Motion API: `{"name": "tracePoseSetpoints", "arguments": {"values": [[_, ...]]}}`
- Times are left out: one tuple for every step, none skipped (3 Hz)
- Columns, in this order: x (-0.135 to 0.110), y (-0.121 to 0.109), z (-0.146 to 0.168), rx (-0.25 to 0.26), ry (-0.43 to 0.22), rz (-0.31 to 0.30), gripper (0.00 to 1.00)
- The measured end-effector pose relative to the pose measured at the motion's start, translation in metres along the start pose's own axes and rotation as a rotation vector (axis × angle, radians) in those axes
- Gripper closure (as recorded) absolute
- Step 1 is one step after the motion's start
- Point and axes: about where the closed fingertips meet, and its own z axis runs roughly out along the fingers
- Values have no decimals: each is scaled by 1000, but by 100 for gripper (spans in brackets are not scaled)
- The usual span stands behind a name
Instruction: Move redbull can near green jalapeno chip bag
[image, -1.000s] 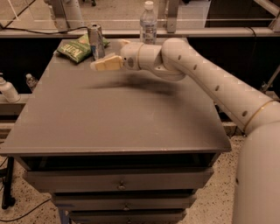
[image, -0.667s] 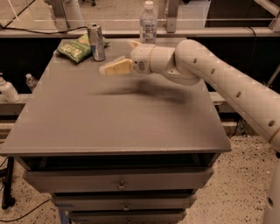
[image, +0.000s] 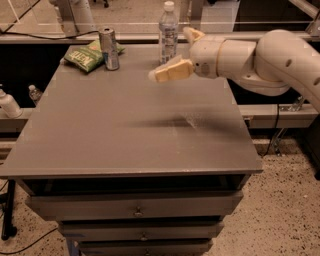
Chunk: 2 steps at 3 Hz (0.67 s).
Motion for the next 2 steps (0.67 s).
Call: {"name": "tracePoseSetpoints", "arguments": {"values": [[0,-6,-15,24,5,-6,0],[0,-6,-14,22,5,-7,0]]}}
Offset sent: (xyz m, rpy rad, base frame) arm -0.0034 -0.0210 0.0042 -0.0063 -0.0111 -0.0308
